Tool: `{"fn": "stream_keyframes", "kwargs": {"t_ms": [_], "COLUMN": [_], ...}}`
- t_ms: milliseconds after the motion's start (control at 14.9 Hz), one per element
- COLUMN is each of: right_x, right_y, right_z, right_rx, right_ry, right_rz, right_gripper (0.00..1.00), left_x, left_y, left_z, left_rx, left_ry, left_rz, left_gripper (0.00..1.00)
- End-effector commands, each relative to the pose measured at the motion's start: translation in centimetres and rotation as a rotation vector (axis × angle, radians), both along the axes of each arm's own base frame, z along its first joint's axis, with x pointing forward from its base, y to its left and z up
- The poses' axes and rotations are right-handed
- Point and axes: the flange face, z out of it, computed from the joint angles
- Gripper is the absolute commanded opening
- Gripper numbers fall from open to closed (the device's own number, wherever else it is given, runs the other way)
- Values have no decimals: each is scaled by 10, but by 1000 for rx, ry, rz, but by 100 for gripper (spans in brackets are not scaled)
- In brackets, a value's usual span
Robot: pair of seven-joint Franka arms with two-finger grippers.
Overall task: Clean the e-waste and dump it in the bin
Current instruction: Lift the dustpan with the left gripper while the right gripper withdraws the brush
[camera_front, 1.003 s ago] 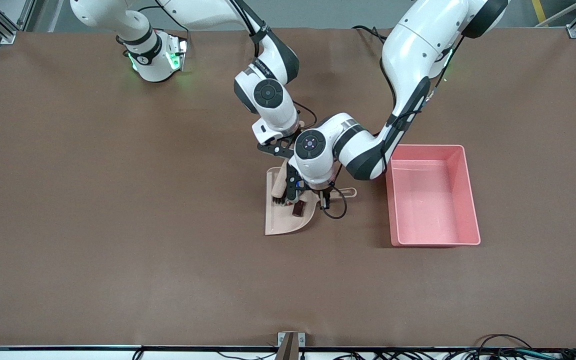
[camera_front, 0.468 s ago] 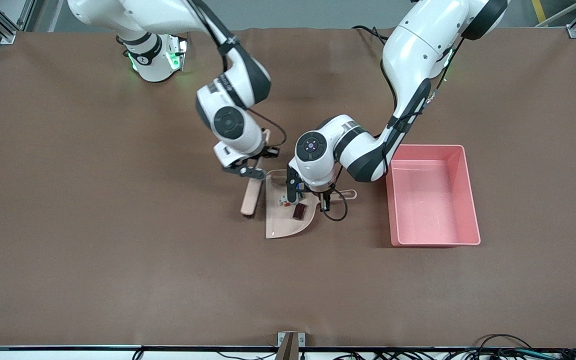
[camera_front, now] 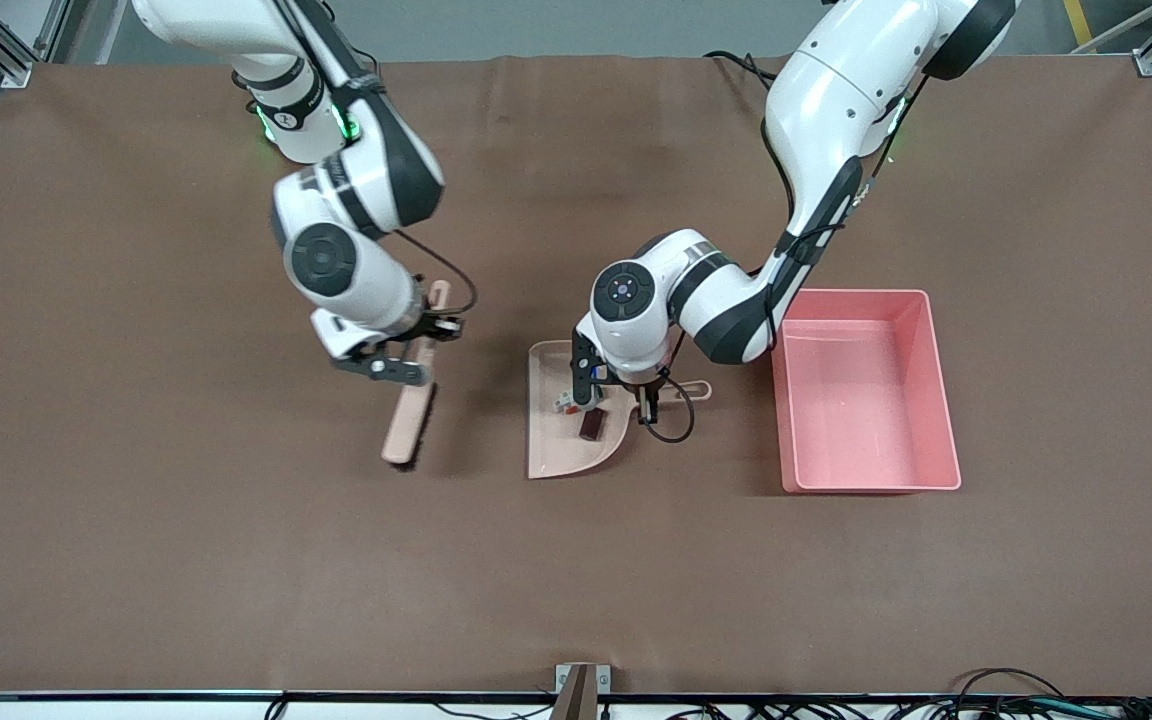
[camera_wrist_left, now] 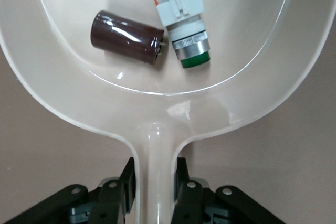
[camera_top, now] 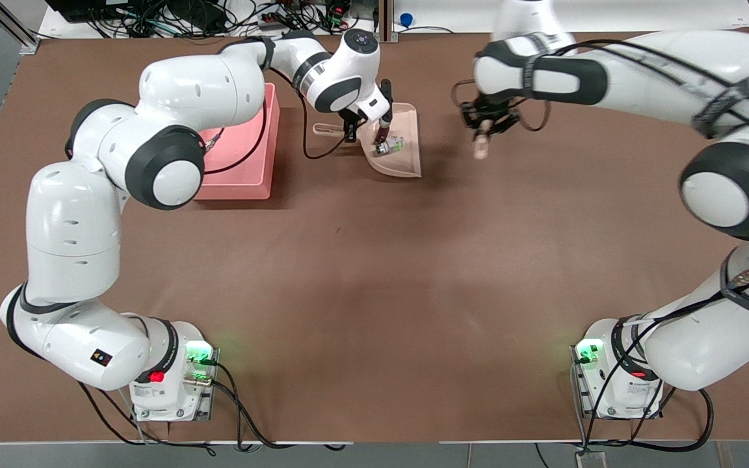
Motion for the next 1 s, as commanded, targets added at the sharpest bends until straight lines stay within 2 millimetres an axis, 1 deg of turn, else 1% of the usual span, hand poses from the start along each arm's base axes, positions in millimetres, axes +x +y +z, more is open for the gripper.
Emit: {"fn": "stream_keyframes", "kwargs": {"t_ms": [0,134,201,268,334,468,535,602,669,736,870,936], "right_x": [-31,-43,-50,-59,-67,-82,-91,-98,-103,-106,-108,-111], "right_y": [-65,-103,-124,-149,-179,-219,-242,-262,-282,-291,-292,-293], "right_z": [16,19,19,15,8,-12,-28,-42,-56,-73,-90,-101], "right_rx": [1,14,23,35,44,51,49,40,27,21,14,18], "right_ry": [-25,-25,-37,-60,-85,-103,-128,-170,-201,-203,-205,-177], "right_rz": [62,93,109,130,148,191,213,241,231,225,220,216], "right_gripper": [0,0,0,0,0,0,0,0,0,0,0,1], "left_x": [12,24,27,33,34,41,43,49,55,60,69,74], "left_y": [9,23,26,32,35,53,62,78,98,119,156,176], "left_z": [24,34,45,56,71,103,119,135,151,164,189,197], "left_rx": [-74,-125,-148,-162,-171,-149,-131,-124,-122,-110,-79,-67], "left_ry": [-19,-3,-3,-13,-20,-31,-34,-33,-23,-13,-13,-13], "left_rz": [12,39,42,49,54,97,112,144,186,220,277,304], "left_gripper": [15,15,14,13,12,11,11,11,11,11,11,11]}}
